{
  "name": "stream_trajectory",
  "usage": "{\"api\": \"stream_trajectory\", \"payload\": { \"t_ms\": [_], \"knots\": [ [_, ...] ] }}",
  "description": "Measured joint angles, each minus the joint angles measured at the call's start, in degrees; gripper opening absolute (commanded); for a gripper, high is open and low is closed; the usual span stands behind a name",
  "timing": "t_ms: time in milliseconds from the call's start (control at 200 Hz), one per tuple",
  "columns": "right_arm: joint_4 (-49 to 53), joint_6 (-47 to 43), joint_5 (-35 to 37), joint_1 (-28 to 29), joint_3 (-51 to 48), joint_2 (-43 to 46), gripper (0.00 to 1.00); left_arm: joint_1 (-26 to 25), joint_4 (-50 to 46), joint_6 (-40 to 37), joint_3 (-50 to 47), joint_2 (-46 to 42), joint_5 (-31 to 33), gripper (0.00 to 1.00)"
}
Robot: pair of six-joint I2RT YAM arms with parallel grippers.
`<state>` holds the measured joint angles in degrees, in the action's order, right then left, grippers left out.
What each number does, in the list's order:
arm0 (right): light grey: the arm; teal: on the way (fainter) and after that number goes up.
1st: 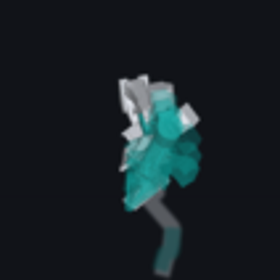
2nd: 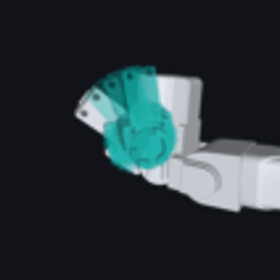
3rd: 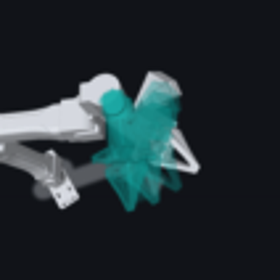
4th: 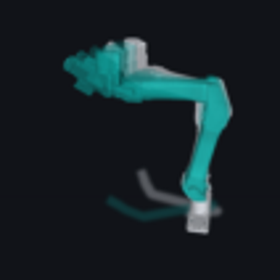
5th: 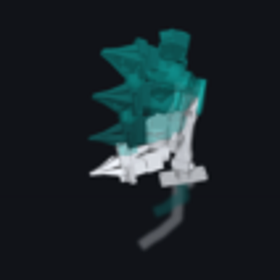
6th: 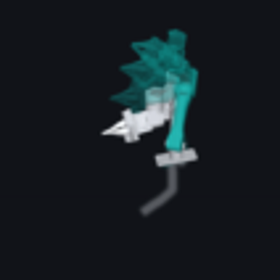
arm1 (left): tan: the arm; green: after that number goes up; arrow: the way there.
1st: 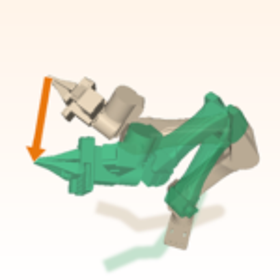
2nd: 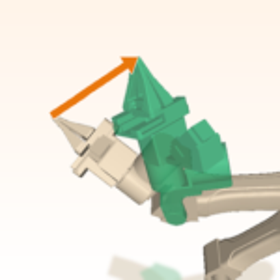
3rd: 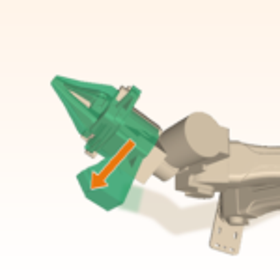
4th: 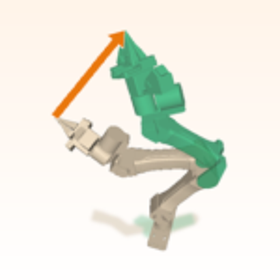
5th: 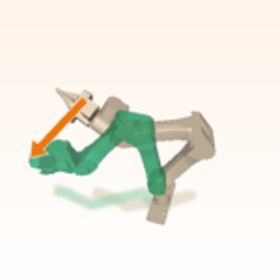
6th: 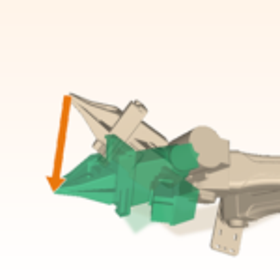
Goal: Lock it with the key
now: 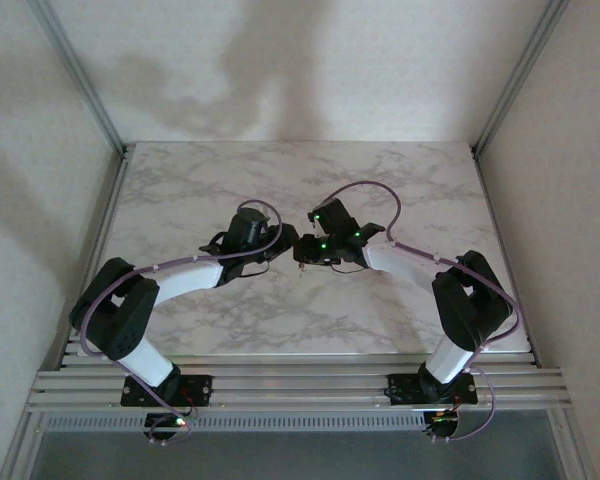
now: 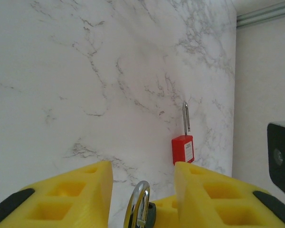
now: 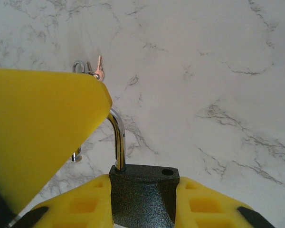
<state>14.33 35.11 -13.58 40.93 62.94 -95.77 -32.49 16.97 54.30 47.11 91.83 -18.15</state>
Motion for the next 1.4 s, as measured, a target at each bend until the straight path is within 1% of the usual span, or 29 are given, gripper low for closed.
{"api": "stream_trajectory", "payload": {
  "t_ms": [60,145,360,475,666,781,1001,1146,1401],
  "knots": [
    [0.0,0.0,0.0,0.0,-0.1,0.0,0.23,0.0,0.1,0.0,0.0,0.2,-0.1,0.33],
    [0.0,0.0,0.0,0.0,-0.1,0.0,0.23,0.0,0.3,0.0,0.0,0.5,-0.1,0.26],
    [0.0,0.0,0.0,0.0,-0.1,0.0,0.23,0.0,0.6,0.0,0.0,1.0,-0.1,0.21],
    [0.0,0.0,0.0,0.1,-0.1,0.0,0.23,0.0,0.6,-0.1,0.0,1.0,-0.2,0.14],
    [0.0,0.0,0.0,0.2,-0.1,0.0,0.23,0.0,0.8,-0.5,0.0,1.0,-0.6,0.08],
    [0.1,0.0,0.0,0.2,-0.1,0.0,0.23,0.0,0.8,-0.9,0.0,1.0,-0.5,0.00],
    [0.1,0.0,0.0,0.2,-0.1,0.0,0.23,0.0,0.8,-1.1,0.0,1.0,-0.5,0.00],
    [0.1,0.0,0.0,0.2,-0.1,0.0,0.24,0.0,0.8,-1.1,0.0,1.0,-0.5,0.00],
    [0.0,-0.9,-0.1,0.2,-0.2,0.0,0.34,0.0,0.9,-0.6,-0.4,0.7,-0.1,0.00]
  ]
}}
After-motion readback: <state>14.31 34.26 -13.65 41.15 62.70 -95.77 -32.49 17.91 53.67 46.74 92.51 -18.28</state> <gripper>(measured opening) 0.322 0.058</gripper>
